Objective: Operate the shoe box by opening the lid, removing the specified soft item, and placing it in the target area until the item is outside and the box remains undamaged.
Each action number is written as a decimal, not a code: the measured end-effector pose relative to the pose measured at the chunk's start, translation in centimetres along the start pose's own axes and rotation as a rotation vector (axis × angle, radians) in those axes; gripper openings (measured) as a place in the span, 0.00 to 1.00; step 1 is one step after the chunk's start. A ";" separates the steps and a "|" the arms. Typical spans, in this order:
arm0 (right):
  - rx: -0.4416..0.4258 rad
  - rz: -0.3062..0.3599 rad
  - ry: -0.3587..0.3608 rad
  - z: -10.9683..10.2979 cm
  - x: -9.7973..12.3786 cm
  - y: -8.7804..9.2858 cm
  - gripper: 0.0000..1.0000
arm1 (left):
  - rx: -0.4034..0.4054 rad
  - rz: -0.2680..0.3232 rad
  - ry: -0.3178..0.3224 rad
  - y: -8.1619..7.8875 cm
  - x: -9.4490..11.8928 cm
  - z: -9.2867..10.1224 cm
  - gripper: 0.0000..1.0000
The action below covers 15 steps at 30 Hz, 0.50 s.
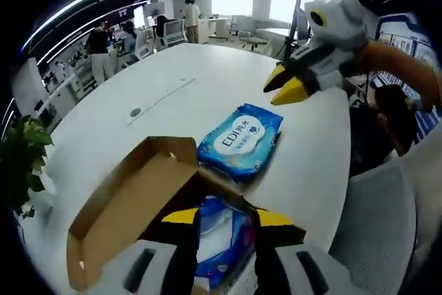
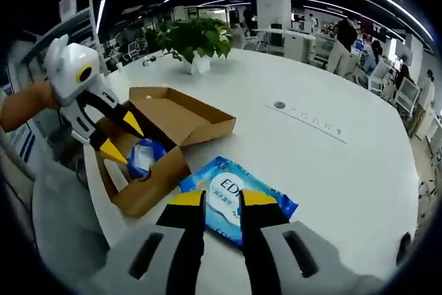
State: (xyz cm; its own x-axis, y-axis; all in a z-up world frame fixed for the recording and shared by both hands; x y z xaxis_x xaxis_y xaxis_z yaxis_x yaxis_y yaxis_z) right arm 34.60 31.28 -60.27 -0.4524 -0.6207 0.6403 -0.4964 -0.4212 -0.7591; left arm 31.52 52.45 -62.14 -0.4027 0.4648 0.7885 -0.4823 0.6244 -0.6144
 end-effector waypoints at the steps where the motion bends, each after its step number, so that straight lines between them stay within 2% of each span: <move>1: 0.006 0.000 -0.005 -0.2 -0.1 -0.2 0.17 | -0.006 -0.003 0.005 0.3 0.1 -0.1 0.31; 15: 0.127 -0.029 -0.098 -4.0 -2.9 -2.3 0.18 | -0.053 -0.012 0.071 3.1 0.5 -0.9 0.28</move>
State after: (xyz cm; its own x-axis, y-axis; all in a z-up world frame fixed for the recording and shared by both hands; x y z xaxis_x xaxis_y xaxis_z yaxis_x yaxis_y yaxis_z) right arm 34.11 36.68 -59.93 -0.3619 -0.6660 0.6523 -0.4075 -0.5163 -0.7532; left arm 30.58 55.18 -63.62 -0.3403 0.4990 0.7970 -0.4438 0.6620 -0.6040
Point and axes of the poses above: the point that each gripper's makers call its tool centre point, and the gripper's own axes: x roughly backward along the fingers, z roughly to its right, y roughly out of its underside, the point moved 7 cm from there along x, roughly backward along the fingers, and after that the axes turned 4 degrees about -y, right-handed, at the moved point
